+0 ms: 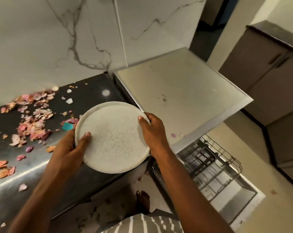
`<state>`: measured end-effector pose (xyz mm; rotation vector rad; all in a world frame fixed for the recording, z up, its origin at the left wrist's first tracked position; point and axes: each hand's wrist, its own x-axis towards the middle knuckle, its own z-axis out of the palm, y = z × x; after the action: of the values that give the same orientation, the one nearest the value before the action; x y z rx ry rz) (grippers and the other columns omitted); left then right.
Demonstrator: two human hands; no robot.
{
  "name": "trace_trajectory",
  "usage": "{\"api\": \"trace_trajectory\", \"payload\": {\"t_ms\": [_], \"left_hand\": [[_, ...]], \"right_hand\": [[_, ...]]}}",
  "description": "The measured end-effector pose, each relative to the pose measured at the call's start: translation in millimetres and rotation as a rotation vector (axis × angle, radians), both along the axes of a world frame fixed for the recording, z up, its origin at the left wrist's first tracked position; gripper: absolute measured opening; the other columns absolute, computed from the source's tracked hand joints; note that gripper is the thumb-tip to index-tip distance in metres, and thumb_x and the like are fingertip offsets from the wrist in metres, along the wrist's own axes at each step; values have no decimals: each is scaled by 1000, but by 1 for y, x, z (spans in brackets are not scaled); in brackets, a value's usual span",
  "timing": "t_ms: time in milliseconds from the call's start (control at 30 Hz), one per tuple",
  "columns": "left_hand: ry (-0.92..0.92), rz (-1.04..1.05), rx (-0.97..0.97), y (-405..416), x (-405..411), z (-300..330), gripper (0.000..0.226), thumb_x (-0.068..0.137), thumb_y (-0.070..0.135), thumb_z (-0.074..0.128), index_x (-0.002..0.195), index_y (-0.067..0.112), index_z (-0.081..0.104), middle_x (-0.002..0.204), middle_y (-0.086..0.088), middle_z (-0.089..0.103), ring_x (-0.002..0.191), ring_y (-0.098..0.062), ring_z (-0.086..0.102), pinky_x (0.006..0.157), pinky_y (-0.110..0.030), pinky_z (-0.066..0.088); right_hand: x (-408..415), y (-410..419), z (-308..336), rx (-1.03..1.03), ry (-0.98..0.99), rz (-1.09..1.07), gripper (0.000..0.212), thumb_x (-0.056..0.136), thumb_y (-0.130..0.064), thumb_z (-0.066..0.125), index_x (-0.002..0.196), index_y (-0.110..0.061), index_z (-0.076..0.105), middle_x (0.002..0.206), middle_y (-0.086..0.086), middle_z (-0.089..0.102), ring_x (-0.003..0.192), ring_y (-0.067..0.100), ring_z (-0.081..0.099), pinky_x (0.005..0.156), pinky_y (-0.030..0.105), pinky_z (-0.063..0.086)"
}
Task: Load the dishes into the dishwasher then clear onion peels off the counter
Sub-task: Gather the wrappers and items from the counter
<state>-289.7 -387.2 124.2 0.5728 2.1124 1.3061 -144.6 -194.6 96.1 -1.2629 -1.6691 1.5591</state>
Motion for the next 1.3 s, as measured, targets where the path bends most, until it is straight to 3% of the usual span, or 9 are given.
{"api": "trace_trajectory", "payload": {"t_ms": [100,233,367,633,767,967,1067,1233,1300], "left_hand": [[-1,-75,12,3,11,2,34,99,44,53,127,27,59,98,3,70,78,-12,68,50,-21,53],[-59,-155,16,1,33,-10,35,98,46,54,125,26,59,106,4,72,96,-22,72,65,-37,62],[-90,-299,-56,1,60,-33,28,101,44,54,127,33,56,109,13,68,92,-9,68,62,-20,54],[-196,-556,-156,38,143,-64,20,103,37,58,121,28,61,102,1,74,81,-10,73,56,-22,54],[-274,-623,-250,63,182,-78,14,103,29,57,117,27,59,106,-6,72,85,-20,73,61,-30,58],[-399,-582,-429,111,256,-108,26,96,9,50,119,16,60,108,-17,68,76,-22,62,55,-29,52],[-430,-520,-469,130,291,-134,29,95,6,49,119,16,62,105,-17,68,75,-22,60,51,-28,48],[-445,-426,-490,151,332,-190,33,90,8,53,120,12,65,96,-26,71,62,-26,60,49,-30,45],[-441,-383,-513,154,340,-215,32,94,5,51,122,16,63,92,-22,71,56,-22,60,47,-30,46]], "right_hand": [[18,-1,3,7,-25,-51,22,101,-31,60,116,-21,73,108,-4,74,100,15,69,91,39,57],[56,-15,-5,-38,-90,-101,27,102,-32,59,124,-22,71,113,-6,73,105,13,67,95,38,57],[109,-43,-21,-125,-145,-205,25,104,-33,60,125,-24,69,108,-12,69,98,6,65,77,27,53],[225,-68,-51,-290,-235,-512,24,102,-39,63,122,-28,70,111,-6,72,98,18,69,91,43,58],[271,-55,-70,-340,-229,-540,24,101,-35,63,121,-25,72,110,-1,74,99,23,70,83,40,59],[344,-33,-117,-470,-241,-554,39,94,-35,65,131,-24,66,125,4,70,105,28,70,97,54,58],[379,-21,-147,-538,-237,-536,46,96,-31,64,141,-22,60,133,5,66,112,29,66,100,53,57],[415,-6,-204,-670,-219,-540,51,84,-43,60,132,-28,62,129,0,68,111,25,67,95,52,60],[419,0,-226,-726,-191,-537,36,95,-33,60,131,-28,60,129,-1,65,112,25,66,91,48,61]]}}
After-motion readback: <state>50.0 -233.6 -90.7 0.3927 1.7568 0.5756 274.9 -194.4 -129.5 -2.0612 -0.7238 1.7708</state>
